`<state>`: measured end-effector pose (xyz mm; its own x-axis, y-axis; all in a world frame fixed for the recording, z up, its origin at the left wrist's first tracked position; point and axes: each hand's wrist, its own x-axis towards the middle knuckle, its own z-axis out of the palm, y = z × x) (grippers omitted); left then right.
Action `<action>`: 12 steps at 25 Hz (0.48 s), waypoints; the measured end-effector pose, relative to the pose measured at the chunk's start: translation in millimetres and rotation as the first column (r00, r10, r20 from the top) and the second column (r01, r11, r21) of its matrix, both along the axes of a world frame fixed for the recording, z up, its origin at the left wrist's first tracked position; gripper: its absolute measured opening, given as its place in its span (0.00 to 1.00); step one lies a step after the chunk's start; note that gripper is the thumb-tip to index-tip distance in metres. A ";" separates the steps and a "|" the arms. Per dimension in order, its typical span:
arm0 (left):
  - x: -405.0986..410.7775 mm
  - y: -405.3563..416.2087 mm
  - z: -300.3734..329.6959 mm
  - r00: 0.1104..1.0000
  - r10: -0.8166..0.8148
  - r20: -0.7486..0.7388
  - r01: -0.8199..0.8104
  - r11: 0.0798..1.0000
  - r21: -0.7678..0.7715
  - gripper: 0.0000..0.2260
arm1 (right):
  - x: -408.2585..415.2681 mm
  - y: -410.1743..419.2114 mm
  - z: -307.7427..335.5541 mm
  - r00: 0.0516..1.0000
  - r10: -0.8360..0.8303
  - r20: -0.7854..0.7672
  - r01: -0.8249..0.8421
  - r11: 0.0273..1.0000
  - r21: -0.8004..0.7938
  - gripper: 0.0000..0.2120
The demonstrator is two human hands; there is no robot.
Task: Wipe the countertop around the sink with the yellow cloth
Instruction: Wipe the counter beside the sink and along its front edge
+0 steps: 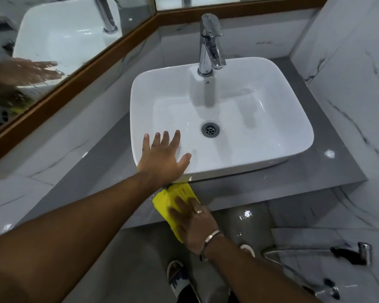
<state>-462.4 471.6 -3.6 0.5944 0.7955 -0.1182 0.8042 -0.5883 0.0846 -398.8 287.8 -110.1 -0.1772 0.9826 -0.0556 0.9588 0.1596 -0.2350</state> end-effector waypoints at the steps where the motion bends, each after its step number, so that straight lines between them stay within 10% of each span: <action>1: 0.6 -0.3 -0.2 1.000 0.000 0.000 0.000 1.000 0.004 0.34 | 6.5 1.6 8.0 1.000 0.012 -0.020 -0.012 1.000 0.017 0.26; 5: 1.8 0.2 1.0 1.000 -0.001 0.004 0.001 1.000 -0.017 0.35 | 110.6 -15.0 15.7 0.906 -0.412 0.102 0.414 0.910 -0.001 0.23; 9: 2.3 0.5 1.5 1.000 0.004 0.027 -0.004 1.000 -0.031 0.34 | 175.0 -34.4 26.2 0.582 -0.799 0.152 0.810 0.586 -0.022 0.28; 12: 3.7 -2.0 4.2 0.999 0.012 0.039 -0.012 1.000 -0.017 0.34 | 108.8 -3.9 24.0 0.750 -0.635 0.186 0.652 0.756 -0.047 0.28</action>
<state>-458.7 469.6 0.6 0.5891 0.8007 -0.1085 0.8072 -0.5768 0.1256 -290.0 284.0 -86.1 0.5145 0.8471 -0.1333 0.8489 -0.5250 -0.0602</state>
